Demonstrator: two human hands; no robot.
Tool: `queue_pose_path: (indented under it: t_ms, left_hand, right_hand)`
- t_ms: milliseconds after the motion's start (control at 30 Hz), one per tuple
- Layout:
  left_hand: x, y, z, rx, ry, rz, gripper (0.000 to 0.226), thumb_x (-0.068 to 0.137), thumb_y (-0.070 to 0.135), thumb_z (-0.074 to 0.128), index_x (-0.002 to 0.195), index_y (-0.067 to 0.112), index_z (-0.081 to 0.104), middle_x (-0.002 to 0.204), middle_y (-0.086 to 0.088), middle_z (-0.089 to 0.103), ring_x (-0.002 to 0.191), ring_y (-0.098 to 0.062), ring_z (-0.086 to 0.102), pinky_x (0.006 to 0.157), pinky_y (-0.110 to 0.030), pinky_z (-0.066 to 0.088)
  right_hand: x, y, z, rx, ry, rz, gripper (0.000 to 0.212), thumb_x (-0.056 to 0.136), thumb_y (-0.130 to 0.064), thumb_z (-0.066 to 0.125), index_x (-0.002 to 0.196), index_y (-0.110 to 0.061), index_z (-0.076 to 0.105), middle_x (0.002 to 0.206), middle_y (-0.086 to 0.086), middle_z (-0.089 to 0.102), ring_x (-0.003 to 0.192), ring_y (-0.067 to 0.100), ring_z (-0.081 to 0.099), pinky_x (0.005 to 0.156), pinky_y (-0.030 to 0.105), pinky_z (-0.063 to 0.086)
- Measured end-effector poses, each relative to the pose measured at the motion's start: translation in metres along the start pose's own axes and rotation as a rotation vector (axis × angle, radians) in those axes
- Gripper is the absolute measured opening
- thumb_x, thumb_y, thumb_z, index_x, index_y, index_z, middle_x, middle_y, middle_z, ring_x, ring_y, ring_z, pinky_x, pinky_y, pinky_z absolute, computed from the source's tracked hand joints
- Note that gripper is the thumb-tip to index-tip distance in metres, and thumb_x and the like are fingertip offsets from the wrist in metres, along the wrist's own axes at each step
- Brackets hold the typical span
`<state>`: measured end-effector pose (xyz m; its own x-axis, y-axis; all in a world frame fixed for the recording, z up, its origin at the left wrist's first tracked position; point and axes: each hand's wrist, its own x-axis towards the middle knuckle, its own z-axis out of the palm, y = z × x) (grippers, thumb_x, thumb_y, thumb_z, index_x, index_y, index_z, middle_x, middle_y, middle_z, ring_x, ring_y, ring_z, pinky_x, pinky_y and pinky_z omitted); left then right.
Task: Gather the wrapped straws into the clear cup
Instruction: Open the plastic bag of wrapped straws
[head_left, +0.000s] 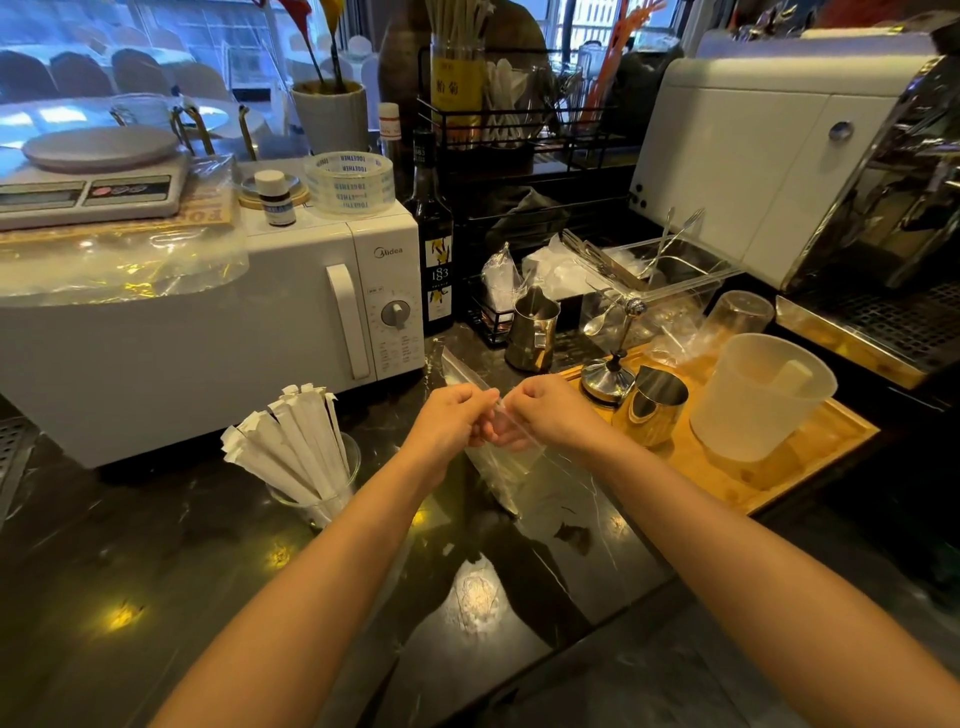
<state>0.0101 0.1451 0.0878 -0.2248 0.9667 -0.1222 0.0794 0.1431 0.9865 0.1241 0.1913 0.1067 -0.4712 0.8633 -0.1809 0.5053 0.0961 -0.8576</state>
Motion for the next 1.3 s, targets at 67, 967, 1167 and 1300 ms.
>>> queue_pose_path:
  t_ms: [67, 967, 1167, 1300]
  left_hand:
    - [0.000, 0.001, 0.000, 0.005, 0.004, 0.002, 0.036, 0.092, 0.017, 0.046, 0.056, 0.015, 0.051, 0.056, -0.002, 0.051, 0.054, -0.012, 0.048, 0.057, -0.022, 0.041]
    - [-0.005, -0.002, 0.000, -0.181, 0.124, 0.113, 0.035, 0.086, 0.000, 0.039, 0.054, 0.009, 0.050, 0.050, 0.002, 0.053, 0.049, -0.005, 0.048, 0.056, -0.020, 0.043]
    - [-0.011, 0.006, -0.016, 0.126, 0.190, 0.184, 0.035, 0.085, 0.001, 0.047, 0.051, 0.006, 0.051, 0.050, -0.002, 0.049, 0.037, 0.006, 0.048, 0.043, -0.001, 0.040]
    - [-0.005, 0.009, -0.032, 0.213, 0.253, 0.179, 0.032, 0.079, -0.001, 0.052, 0.048, 0.007, 0.048, 0.049, -0.005, 0.049, 0.039, -0.001, 0.047, 0.048, -0.012, 0.045]
  right_hand:
    - [0.000, 0.000, 0.002, -0.133, 0.029, -0.066, 0.024, 0.091, -0.013, 0.043, 0.072, -0.009, 0.056, 0.080, 0.012, 0.065, 0.077, 0.025, 0.062, 0.066, 0.031, 0.050]
    - [0.014, 0.011, 0.016, 0.464, 0.047, -0.086, 0.041, 0.090, -0.007, 0.042, 0.051, -0.018, 0.043, 0.056, 0.000, 0.039, 0.053, 0.010, 0.037, 0.053, 0.023, 0.032]
    - [0.014, 0.009, -0.007, -0.200, 0.005, -0.240, 0.037, 0.090, -0.008, 0.043, 0.054, -0.018, 0.040, 0.049, -0.005, 0.044, 0.034, -0.001, 0.044, 0.046, 0.020, 0.032]
    - [0.010, 0.005, -0.028, -0.516, -0.121, -0.249, 0.033, 0.088, -0.008, 0.048, 0.055, -0.015, 0.045, 0.050, -0.003, 0.051, 0.043, 0.007, 0.046, 0.037, 0.005, 0.035]
